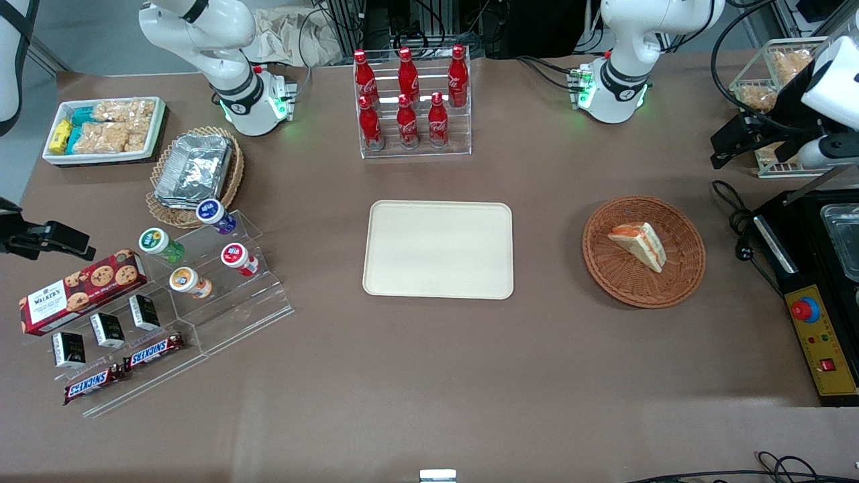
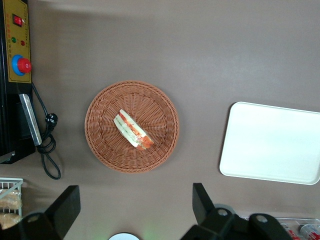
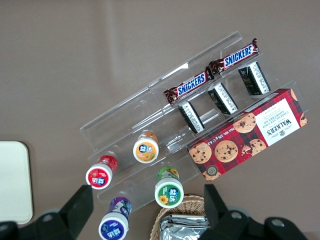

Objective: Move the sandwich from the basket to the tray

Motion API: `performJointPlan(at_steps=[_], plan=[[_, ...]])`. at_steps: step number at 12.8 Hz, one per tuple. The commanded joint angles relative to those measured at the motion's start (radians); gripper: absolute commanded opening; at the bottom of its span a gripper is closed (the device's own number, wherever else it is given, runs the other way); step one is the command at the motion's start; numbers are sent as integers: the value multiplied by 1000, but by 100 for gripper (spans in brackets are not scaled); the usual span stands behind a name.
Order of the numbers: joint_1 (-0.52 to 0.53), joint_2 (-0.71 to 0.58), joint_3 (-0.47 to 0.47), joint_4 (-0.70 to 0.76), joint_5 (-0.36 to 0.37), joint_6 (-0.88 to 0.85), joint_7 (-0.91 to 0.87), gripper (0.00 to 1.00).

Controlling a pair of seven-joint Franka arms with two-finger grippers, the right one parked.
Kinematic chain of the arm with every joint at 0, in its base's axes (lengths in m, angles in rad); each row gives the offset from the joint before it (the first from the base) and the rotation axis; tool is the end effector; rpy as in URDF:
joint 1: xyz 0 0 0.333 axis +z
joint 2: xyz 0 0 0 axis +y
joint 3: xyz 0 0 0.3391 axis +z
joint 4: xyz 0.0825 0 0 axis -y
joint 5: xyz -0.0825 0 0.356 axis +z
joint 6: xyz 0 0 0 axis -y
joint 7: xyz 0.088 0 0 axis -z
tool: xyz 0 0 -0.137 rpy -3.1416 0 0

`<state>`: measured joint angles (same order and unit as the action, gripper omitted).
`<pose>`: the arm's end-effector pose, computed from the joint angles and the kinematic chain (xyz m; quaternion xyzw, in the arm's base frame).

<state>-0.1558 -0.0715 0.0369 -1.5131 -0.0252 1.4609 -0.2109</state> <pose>0.4873 -0.0611 0.6696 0.9989 0.0444 0.0072 0.0152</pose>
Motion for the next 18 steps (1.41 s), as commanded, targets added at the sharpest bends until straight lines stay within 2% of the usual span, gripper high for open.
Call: performJointPlan(at_steps=[1,6,9,11,12,15,18], plan=[[-5,1,0,16,-18,2,-24,100],[5,4,9,5,-10,10,13,100],[35,6,32,-88,2,33,19,100],[35,-31,63,-207,8,128,-19,100],[35,-63,72,-301,22,204,-78,100],[-2,-116,45,-588,109,474,-480,100],[-11,-90,43,-732,114,630,-620,100]])
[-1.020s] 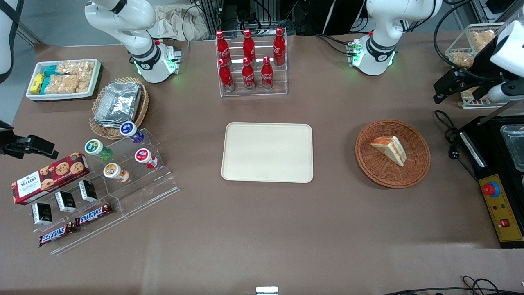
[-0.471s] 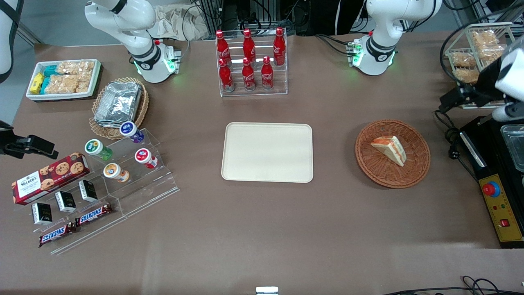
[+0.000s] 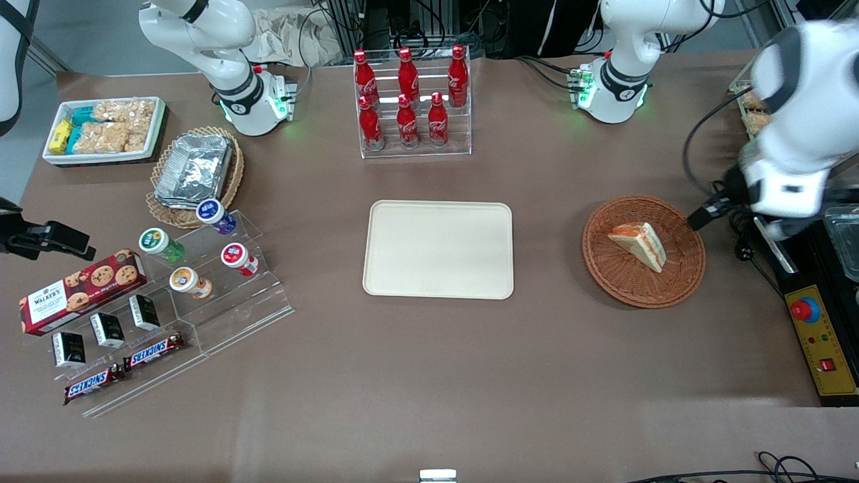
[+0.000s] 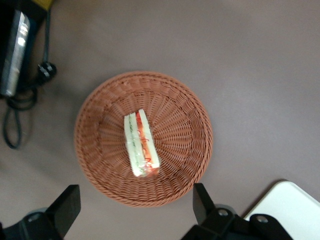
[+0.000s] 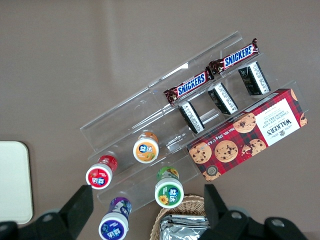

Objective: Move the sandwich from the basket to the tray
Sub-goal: 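Lower the open left gripper onto the wrapped sandwich in the basket, then close the left gripper on the sandwich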

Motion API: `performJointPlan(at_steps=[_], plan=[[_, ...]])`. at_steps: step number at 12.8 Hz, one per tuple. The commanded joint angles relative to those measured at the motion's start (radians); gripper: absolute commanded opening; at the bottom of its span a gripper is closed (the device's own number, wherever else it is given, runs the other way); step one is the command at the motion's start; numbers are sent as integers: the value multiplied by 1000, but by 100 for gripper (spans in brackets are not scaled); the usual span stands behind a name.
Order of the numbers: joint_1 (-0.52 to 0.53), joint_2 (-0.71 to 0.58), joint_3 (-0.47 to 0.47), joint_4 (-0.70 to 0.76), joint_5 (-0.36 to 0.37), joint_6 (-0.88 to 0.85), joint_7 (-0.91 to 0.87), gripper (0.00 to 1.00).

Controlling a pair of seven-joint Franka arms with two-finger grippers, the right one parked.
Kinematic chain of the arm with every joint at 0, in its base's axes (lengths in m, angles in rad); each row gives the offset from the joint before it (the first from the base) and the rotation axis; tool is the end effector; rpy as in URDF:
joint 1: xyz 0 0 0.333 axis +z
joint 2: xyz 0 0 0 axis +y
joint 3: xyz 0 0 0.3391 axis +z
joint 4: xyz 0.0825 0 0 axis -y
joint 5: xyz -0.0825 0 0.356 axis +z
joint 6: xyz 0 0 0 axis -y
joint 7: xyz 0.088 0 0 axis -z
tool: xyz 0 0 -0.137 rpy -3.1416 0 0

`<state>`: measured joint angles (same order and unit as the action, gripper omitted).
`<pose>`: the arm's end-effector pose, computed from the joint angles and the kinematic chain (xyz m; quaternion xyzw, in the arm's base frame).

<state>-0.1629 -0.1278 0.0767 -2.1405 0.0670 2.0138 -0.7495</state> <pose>0.4828 -0.0349 0.4652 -0.9499 -0.3116 -0.0107 0.0230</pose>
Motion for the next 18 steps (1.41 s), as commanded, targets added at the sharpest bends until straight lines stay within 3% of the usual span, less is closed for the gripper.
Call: performJointPlan(at_steps=[1,6,9,14,15,16,18], plan=[[-3,-7,3,-125,19,110,-112,100],[-3,164,2,-183,2,354,-298,100],[6,206,9,-347,2,621,-307,100],[22,255,11,-475,2,819,-306,100],[22,255,11,-475,2,819,-307,96],[22,255,11,-475,2,818,-309,71],[22,249,11,-464,2,810,-309,0]])
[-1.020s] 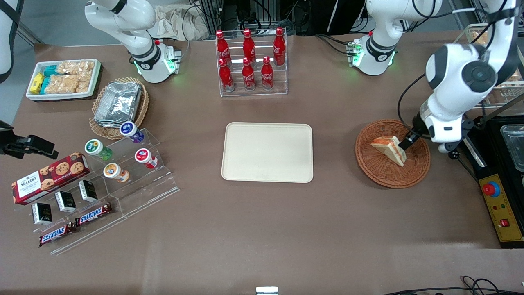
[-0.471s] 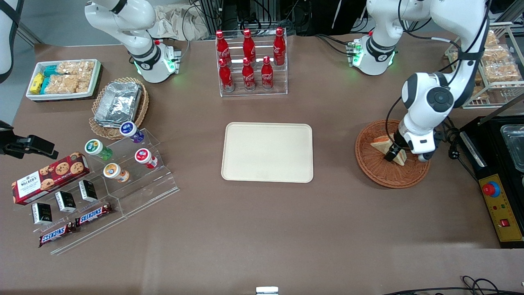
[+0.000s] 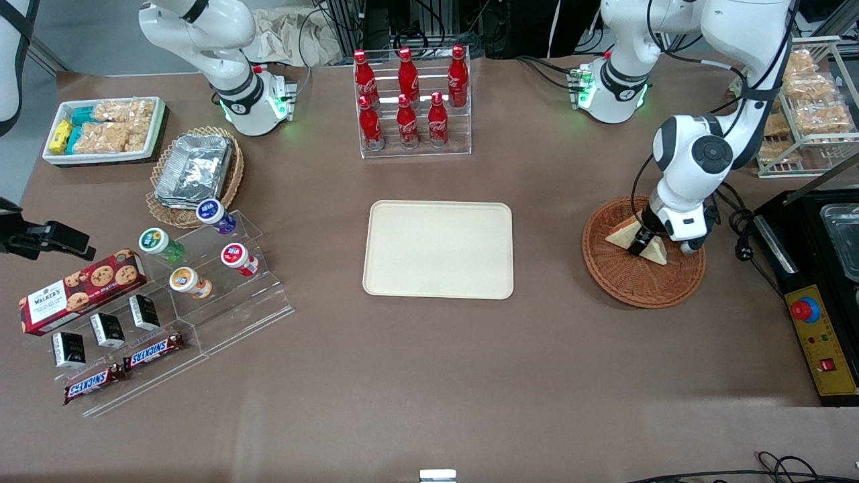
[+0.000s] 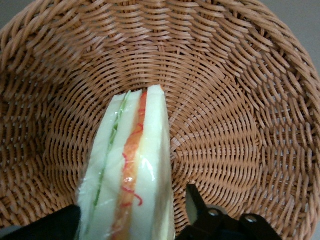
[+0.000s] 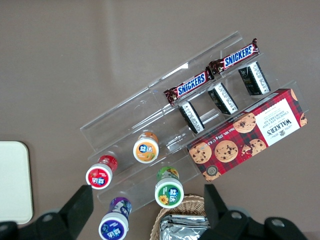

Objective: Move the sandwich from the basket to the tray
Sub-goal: 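Close the left gripper on the sandwich, then lift the sandwich up out of the basket with the left gripper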

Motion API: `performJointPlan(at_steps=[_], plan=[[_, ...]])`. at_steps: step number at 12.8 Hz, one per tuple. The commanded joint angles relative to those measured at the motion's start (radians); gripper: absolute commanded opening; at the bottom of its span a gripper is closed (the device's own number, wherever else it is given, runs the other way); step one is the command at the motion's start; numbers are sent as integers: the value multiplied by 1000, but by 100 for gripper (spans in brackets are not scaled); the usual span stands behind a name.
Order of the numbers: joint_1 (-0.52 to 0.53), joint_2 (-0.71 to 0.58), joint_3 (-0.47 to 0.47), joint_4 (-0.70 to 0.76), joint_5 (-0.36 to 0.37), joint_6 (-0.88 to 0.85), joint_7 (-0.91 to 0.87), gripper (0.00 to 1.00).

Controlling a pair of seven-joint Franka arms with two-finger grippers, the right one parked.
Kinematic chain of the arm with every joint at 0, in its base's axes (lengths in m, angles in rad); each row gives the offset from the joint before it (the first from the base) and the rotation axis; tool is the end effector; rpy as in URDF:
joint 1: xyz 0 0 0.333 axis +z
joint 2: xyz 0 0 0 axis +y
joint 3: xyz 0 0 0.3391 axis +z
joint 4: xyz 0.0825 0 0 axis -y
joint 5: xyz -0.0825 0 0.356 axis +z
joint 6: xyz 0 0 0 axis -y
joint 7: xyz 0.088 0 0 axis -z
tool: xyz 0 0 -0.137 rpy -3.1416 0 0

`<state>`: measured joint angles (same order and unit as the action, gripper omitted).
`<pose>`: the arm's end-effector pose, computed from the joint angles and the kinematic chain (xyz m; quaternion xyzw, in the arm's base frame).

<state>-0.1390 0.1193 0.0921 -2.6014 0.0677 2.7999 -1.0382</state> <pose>0.4410 -0.0225 0.2392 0.8936 0.4468 0.0433 0.0050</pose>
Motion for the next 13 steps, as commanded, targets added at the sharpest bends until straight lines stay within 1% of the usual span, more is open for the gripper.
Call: performJointPlan(at_steps=[1,3,8,10,12,13], plan=[[-2,-3,-6,4,1,21,-19,0],[-5,-26,-9,35,3,-38,-13,0],[-17,-128,-18,243,4,-444,0,0],[-17,-162,-54,378,4,-648,16,0],[-16,-153,-118,586,0,-892,29,0],[-17,-150,-141,672,-12,-984,49,0]])
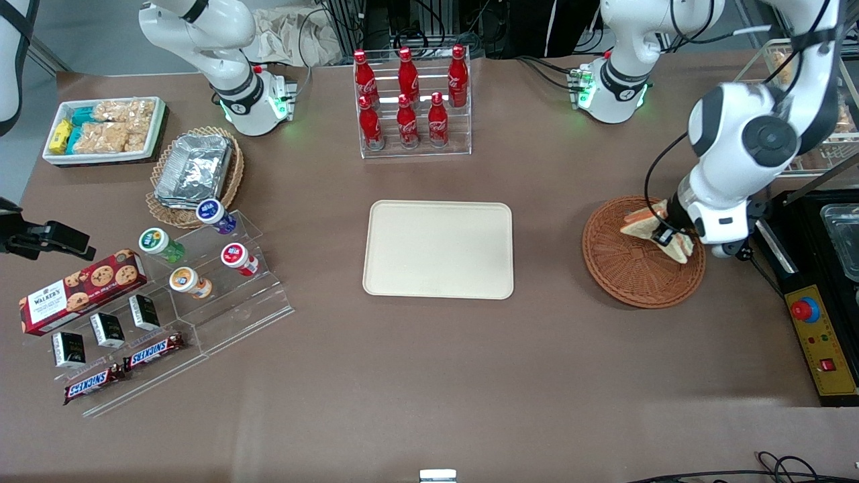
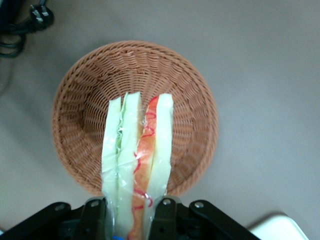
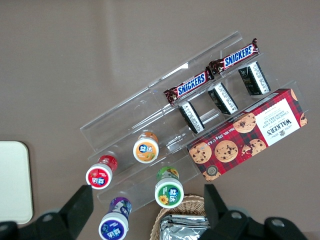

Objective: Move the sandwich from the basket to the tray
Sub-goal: 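Lift the sandwich up out of the basket with the left gripper, then carry the sandwich over the cream tray and lower it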

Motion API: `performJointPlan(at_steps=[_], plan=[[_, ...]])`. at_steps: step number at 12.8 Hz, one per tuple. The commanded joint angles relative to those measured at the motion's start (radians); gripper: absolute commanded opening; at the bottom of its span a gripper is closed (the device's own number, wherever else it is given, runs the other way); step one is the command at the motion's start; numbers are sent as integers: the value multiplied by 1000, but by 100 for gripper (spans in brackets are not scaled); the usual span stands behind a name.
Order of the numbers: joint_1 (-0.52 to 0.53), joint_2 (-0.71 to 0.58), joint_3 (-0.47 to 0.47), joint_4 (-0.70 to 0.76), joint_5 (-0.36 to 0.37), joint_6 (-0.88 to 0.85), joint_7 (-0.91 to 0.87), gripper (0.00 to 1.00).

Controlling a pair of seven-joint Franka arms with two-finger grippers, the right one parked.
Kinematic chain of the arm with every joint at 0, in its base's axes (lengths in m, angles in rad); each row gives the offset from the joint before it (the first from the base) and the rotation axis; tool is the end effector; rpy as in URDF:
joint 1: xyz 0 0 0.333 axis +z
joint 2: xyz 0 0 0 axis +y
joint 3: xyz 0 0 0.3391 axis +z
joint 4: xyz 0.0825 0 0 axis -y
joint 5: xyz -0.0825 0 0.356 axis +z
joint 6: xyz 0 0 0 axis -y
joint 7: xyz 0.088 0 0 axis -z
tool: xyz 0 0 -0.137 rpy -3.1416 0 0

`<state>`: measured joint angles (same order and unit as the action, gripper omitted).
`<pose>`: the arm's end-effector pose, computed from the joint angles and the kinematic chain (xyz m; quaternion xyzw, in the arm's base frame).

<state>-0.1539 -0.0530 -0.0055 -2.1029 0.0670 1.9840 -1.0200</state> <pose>0.4919 -0.0730 0.4428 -0.9139 -0.4036 0.0105 0.0435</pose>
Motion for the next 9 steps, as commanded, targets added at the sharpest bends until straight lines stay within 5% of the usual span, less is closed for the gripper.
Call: performJointPlan(at_steps=[1,4,9], plan=[[-3,22,-69,246,-33,-236,64,0],[-3,22,-172,386,-55,-352,156,0],[-3,90,-396,388,-33,-338,316,0]])
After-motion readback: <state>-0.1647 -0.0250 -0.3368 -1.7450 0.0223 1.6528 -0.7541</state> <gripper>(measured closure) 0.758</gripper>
